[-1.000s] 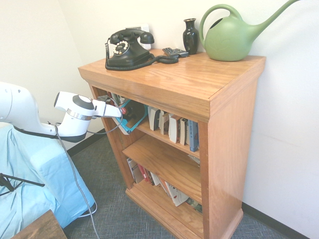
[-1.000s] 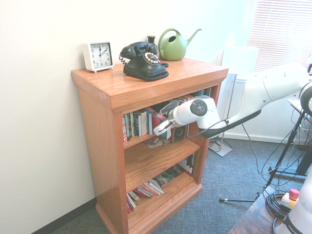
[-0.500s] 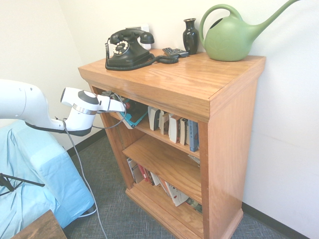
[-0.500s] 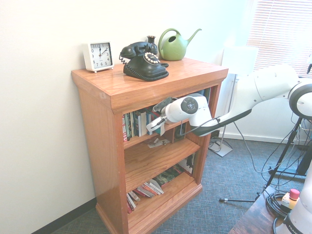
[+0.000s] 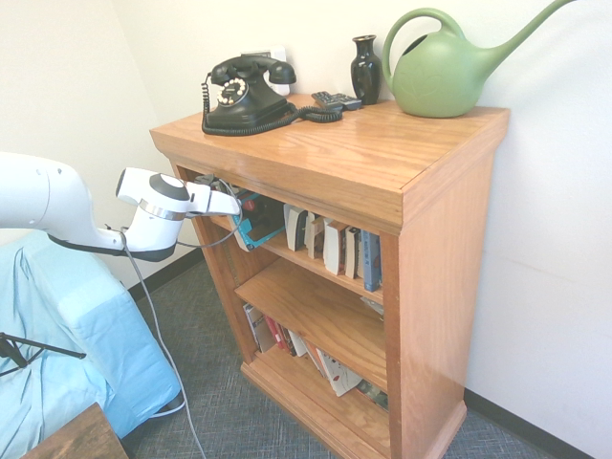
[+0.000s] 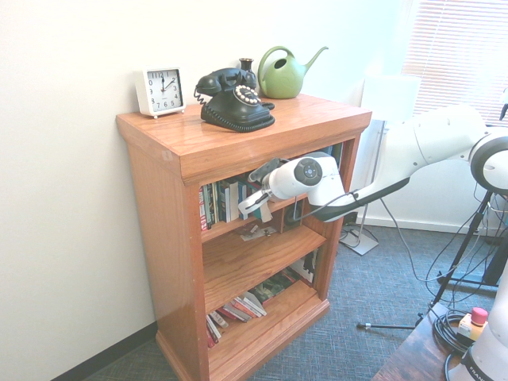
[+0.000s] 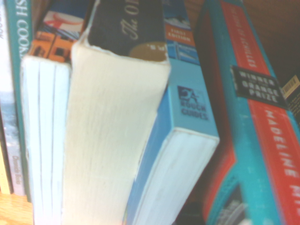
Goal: Organize the shelf
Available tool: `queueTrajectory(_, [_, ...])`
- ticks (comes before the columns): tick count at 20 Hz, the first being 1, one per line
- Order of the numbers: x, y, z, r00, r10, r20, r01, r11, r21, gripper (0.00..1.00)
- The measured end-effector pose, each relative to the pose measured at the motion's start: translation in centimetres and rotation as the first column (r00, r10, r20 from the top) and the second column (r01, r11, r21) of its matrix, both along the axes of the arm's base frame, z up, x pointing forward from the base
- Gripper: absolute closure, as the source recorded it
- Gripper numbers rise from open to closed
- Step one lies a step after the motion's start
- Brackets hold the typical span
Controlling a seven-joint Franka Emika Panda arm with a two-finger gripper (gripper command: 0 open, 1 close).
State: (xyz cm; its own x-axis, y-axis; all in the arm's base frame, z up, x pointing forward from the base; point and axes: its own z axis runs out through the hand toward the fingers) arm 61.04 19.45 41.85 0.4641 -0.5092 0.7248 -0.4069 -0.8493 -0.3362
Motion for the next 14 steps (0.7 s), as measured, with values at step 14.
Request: queueTrajectory(14, [-8.6, -0.5, -1.3, 0.998, 0.055, -0.029, -0.055, 0.998, 0.013, 0.0])
